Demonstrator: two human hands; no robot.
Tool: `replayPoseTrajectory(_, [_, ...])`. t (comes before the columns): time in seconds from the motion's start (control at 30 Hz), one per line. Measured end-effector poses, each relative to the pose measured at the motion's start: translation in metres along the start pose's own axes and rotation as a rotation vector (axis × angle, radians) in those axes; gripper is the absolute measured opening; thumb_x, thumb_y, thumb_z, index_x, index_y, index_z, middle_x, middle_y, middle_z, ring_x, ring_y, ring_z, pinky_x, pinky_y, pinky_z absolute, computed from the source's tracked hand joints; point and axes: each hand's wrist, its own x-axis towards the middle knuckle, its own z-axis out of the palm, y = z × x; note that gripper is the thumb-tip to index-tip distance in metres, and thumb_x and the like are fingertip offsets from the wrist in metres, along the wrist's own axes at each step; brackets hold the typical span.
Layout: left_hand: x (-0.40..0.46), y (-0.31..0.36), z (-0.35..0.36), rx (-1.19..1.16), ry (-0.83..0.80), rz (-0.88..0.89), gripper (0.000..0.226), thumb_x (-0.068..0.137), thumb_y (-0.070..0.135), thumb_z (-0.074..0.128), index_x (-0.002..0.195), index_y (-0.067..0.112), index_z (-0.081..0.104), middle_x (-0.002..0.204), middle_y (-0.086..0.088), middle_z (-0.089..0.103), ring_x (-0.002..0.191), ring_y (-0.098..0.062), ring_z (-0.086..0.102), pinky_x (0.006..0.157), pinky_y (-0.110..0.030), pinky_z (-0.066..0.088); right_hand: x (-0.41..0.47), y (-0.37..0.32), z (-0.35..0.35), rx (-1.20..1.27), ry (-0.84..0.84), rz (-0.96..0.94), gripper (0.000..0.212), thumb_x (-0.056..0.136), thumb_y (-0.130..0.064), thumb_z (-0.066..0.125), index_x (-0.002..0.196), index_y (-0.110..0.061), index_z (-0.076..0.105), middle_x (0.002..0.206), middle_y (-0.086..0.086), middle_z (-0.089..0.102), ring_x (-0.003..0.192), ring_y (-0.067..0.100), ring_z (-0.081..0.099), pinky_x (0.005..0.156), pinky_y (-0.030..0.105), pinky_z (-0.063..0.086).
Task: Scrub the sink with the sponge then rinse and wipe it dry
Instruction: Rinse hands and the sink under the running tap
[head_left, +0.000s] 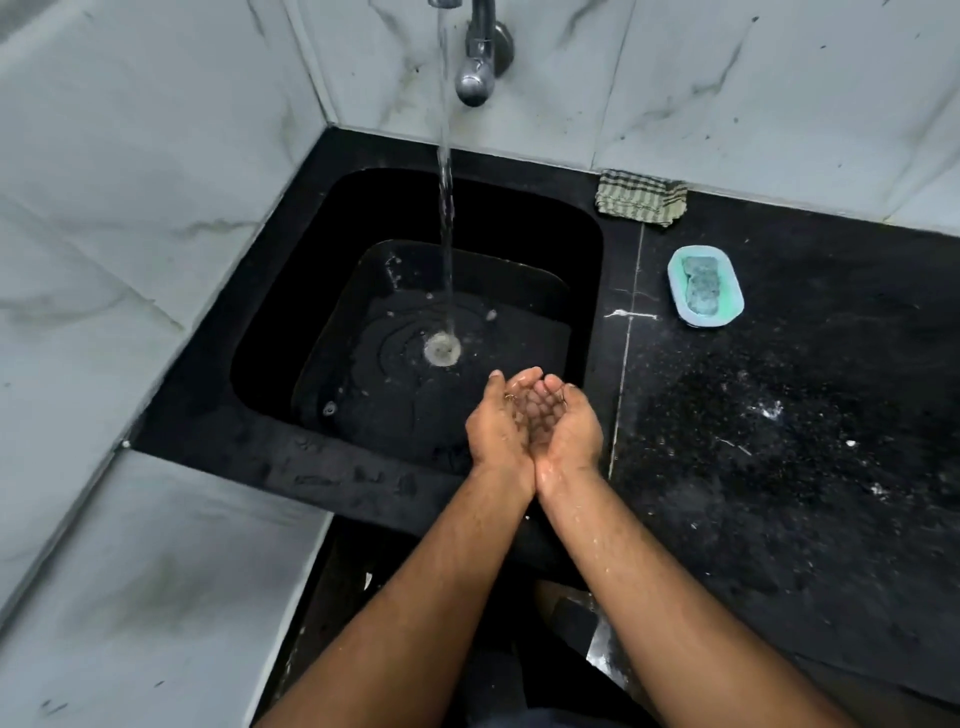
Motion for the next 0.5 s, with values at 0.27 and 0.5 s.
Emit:
replayPoseTrajectory(0.27, [-0.012,0.089,-0.074,-0.065,0.136,0.111,0.047,0.104,0.035,0.045,0.084,0.001,0.071,0.073,-0.013,0.072,0.063,-0.021,0.071,0.06,-0.029,0.06,-0.036,0.099,0.043,-0.003,-0.086,0.186,0.03,0.099,-0.015,0.045,0.077,-0.007,0.064,0.064,0.007,0.069,0.058,0.019,0.069,0.057,0.029,0.06])
replayPoseTrajectory(0.5, [-0.025,0.144,-0.107,-0.123,0.243,0.262,0.043,0.104,0.034,0.045,0.092,0.001,0.07,0.076,-0.013,0.072,0.061,-0.021,0.071,0.054,-0.028,0.059,-0.055,0.148,0.08,-0.108,-0.176,0.275,0.029,0.099,-0.017,0.047,0.081,-0.005,0.066,0.075,0.01,0.069,0.069,0.022,0.069,0.076,0.034,0.06])
